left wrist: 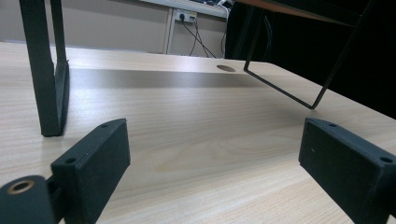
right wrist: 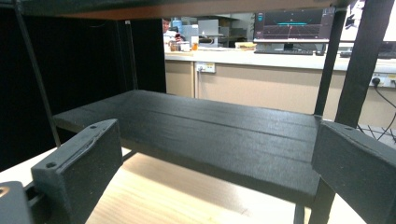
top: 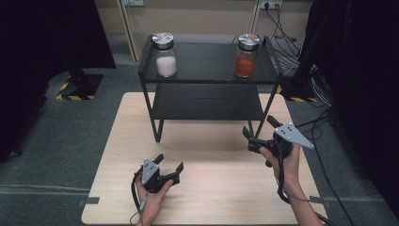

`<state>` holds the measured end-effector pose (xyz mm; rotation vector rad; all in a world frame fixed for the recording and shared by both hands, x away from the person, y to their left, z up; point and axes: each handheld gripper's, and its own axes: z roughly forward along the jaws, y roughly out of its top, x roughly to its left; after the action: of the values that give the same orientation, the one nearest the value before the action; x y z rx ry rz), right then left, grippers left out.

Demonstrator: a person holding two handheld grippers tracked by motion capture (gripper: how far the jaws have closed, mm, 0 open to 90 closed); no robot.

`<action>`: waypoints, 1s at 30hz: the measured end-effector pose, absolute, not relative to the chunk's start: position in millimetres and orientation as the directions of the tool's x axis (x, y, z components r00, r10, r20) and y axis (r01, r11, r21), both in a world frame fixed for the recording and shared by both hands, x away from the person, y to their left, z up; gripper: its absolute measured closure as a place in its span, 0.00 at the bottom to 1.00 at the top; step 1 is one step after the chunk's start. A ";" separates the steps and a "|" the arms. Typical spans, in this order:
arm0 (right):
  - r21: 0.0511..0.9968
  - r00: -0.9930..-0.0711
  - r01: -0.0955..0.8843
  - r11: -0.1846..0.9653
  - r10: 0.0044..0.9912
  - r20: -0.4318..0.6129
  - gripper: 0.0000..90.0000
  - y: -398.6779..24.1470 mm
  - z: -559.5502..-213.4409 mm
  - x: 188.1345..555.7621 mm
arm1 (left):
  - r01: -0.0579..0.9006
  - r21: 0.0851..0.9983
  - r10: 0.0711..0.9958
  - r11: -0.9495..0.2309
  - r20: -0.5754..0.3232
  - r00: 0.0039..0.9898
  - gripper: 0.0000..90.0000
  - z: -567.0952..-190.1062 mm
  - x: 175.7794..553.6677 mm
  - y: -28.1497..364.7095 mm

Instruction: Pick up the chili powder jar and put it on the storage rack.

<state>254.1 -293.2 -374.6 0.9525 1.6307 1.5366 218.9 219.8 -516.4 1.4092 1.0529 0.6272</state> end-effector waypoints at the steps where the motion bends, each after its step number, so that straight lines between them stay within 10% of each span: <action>1: 0.998 -0.492 0.054 0.030 0.871 0.000 0.03 -293.6 -376.2 253.5 | 0.229 0.966 0.871 0.118 -0.211 0.443 0.09 -516.4 218.9 219.8; 30: 0.975 -0.516 0.219 0.045 0.853 0.077 0.03 -302.4 -438.0 240.6 | 0.227 0.967 0.873 0.113 -0.206 0.442 0.09 -516.1 218.5 218.9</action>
<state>240.6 -302.4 -438.0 1.0789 1.7813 1.5038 218.5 218.9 -516.1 1.4132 1.0522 0.6331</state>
